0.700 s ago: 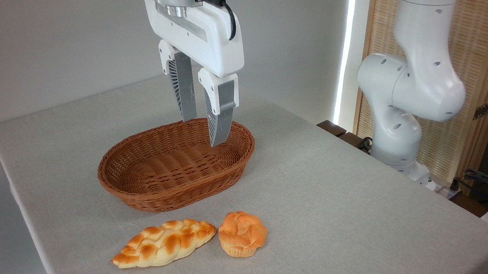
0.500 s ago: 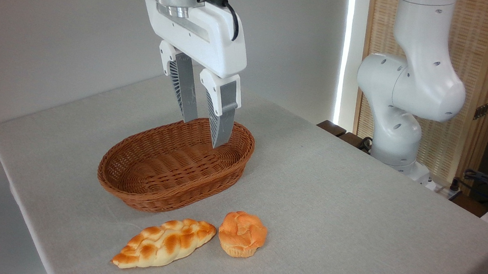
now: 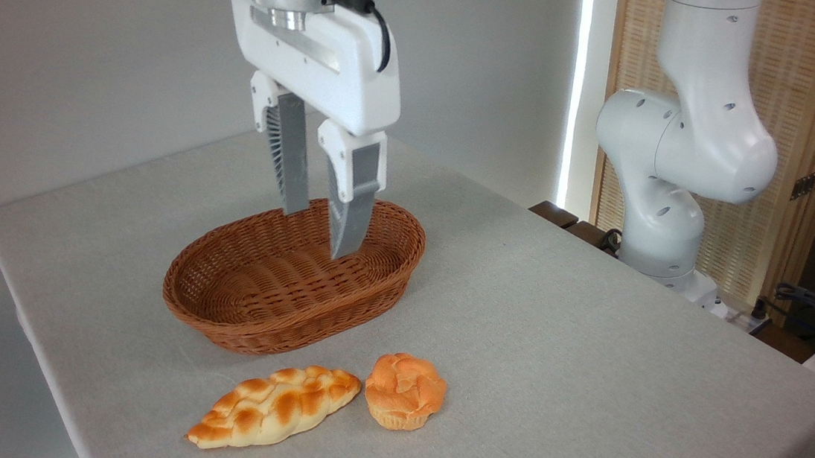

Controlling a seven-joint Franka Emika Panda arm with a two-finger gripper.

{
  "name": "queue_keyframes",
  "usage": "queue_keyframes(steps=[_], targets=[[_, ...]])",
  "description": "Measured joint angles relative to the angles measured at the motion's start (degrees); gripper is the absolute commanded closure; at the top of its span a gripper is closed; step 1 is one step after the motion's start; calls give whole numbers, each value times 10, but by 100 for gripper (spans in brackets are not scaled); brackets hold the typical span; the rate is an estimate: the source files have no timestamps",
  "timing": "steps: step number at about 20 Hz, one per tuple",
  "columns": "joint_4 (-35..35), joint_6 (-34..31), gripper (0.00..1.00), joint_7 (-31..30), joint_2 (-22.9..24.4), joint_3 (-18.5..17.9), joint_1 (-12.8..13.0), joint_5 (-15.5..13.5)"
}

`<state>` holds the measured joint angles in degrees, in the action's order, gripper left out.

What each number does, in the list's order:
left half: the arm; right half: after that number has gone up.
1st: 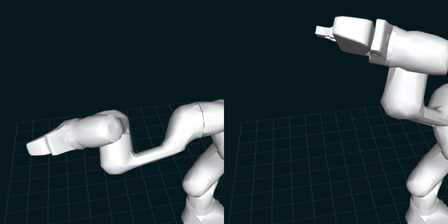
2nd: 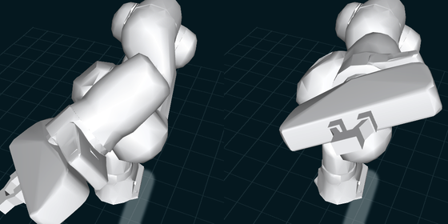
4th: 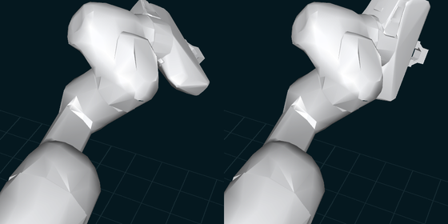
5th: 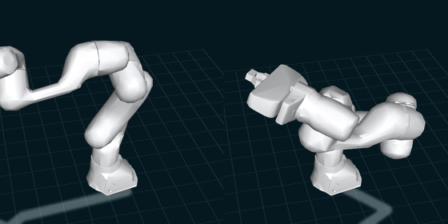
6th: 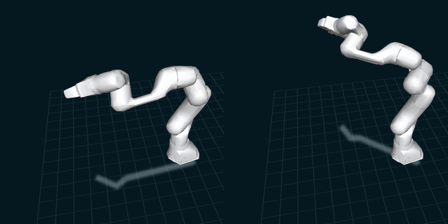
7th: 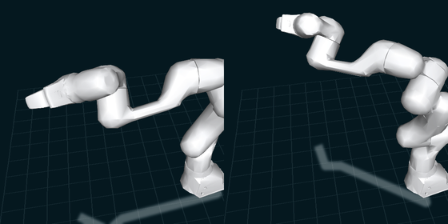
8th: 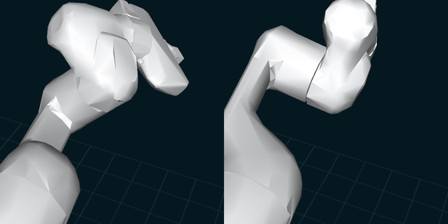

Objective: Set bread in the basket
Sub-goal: 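Move the open gripper from above the basket down to the croissant, then close the gripper on the middle of the glazed croissant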

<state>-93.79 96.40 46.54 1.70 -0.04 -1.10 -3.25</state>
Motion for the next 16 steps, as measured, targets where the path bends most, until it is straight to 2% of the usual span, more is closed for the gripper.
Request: queue_keyframes(steps=[4,8,10,12,16], targets=[[-39,72,0,-19,-2,0,0,0],[-122,197,0,-56,-6,6,10,0],[-170,264,0,-56,-12,7,17,23],[-202,303,0,-57,-22,8,18,54],[-229,350,0,-57,-42,10,25,66]])
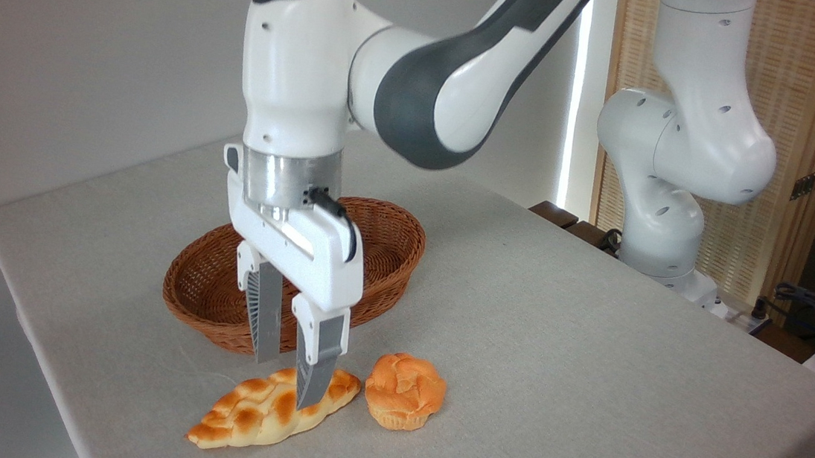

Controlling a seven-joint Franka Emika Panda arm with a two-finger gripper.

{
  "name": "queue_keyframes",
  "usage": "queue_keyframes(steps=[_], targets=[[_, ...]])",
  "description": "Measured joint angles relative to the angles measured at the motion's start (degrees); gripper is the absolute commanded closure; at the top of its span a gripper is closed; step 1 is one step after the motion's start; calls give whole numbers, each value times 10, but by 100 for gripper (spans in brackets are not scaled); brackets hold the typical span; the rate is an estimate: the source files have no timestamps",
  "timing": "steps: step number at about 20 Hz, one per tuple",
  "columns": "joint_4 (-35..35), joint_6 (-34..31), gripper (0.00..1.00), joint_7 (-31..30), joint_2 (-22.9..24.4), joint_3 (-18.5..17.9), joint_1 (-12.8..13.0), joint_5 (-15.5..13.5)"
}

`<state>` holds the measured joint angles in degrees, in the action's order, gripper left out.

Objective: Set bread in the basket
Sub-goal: 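Close the gripper on the middle of the glazed croissant, then lift the croissant and lower it into the wicker basket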

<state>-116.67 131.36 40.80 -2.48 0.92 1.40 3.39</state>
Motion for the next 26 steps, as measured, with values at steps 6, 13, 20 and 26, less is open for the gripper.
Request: queue_keyframes(steps=[6,13,20,26], targets=[[-28,36,30,0,-11,7,4,1],[-33,37,68,15,-14,9,4,3],[-37,37,68,17,-14,10,4,3],[-24,43,65,18,-4,7,3,3]])
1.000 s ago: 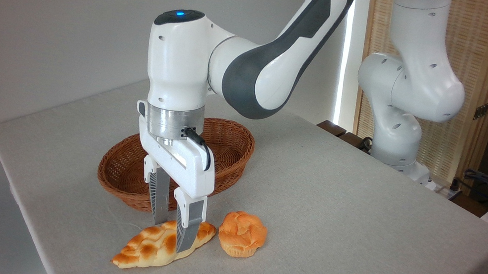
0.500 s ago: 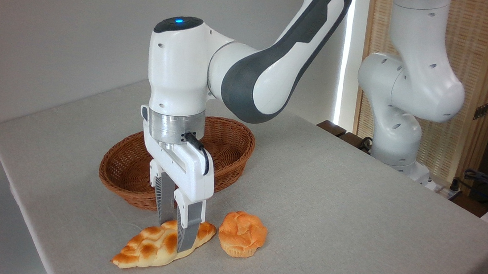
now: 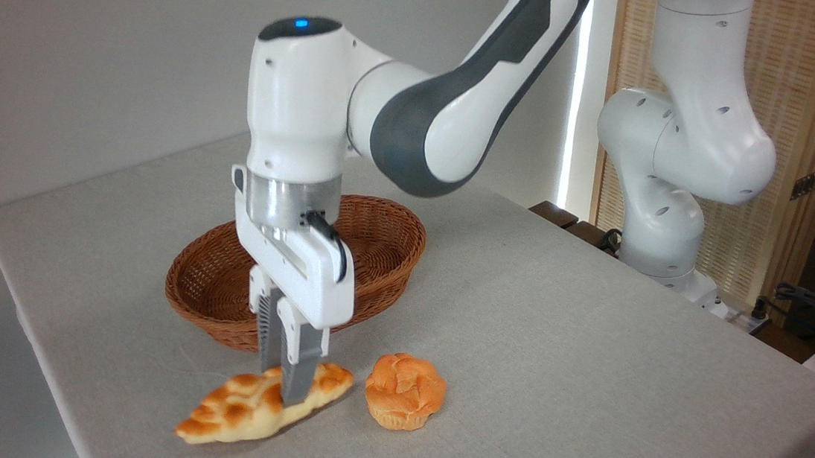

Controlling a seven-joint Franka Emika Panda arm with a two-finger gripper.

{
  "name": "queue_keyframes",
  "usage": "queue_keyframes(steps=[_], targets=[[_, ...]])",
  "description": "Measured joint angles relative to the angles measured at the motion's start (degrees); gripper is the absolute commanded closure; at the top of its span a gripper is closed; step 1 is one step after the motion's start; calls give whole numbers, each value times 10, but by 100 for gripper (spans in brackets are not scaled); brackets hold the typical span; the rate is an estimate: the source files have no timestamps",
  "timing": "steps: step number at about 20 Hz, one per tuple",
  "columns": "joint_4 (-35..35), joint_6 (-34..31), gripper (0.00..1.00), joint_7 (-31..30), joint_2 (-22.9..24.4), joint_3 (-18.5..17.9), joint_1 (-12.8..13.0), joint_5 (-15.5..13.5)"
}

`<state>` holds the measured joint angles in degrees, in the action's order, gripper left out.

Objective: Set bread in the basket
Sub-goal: 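Lift the croissant and lower it into the wicker basket, then open the gripper and raise it away from the basket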

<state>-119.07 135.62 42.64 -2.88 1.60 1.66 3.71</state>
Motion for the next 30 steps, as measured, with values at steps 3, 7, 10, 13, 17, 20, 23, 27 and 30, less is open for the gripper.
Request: queue_keyframes(steps=[3,7,10,13,17,20,23,27,30], targets=[[40,-17,65,0,26,-21,-3,0],[116,-171,65,0,49,-23,-5,0],[143,-252,65,-11,50,30,-2,-2],[142,-268,39,-108,37,114,3,-2],[131,-269,2,-189,13,179,5,-2],[117,-269,0,-192,0,191,5,-2],[114,-269,0,-192,-4,190,3,-1],[114,-269,0,-192,-3,190,2,-1],[114,-269,0,-192,-2,190,1,0]])
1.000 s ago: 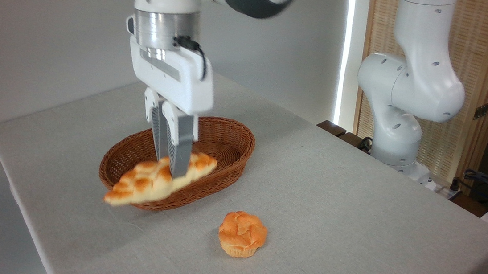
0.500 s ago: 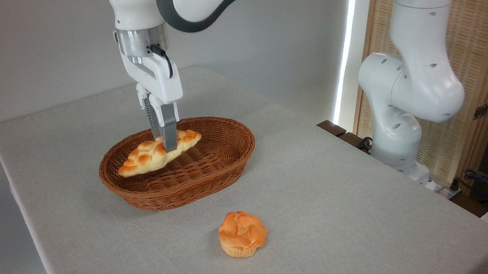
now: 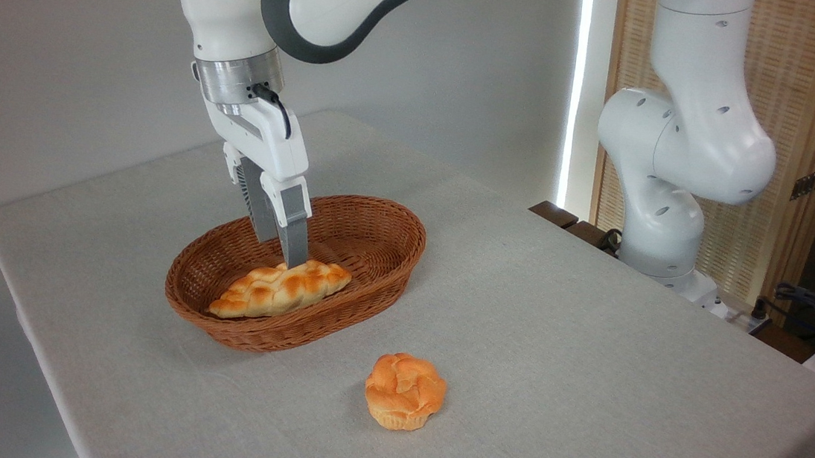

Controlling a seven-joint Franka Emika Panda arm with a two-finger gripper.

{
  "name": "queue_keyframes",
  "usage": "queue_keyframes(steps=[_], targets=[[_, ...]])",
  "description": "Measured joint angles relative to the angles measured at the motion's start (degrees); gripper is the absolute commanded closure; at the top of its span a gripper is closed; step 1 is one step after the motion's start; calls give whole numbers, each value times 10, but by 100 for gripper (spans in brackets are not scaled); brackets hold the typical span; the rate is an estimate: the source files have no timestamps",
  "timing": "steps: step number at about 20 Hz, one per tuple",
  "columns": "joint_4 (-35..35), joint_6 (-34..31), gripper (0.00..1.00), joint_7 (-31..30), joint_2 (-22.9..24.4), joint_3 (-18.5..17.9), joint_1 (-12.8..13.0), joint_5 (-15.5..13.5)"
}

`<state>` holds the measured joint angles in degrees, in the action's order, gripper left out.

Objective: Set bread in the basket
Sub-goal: 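Open the gripper and raise it away from the basket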

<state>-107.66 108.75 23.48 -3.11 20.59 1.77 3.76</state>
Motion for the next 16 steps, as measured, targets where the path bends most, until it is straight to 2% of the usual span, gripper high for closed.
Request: queue_keyframes(steps=[4,9,10,13,16], targets=[[6,-6,0,5,11,-11,-5,21],[73,-115,0,104,34,-82,-10,22],[92,-129,0,123,36,-101,-11,16],[136,-144,0,161,38,-160,-13,-30],[151,-148,0,179,37,-187,-15,-49]])
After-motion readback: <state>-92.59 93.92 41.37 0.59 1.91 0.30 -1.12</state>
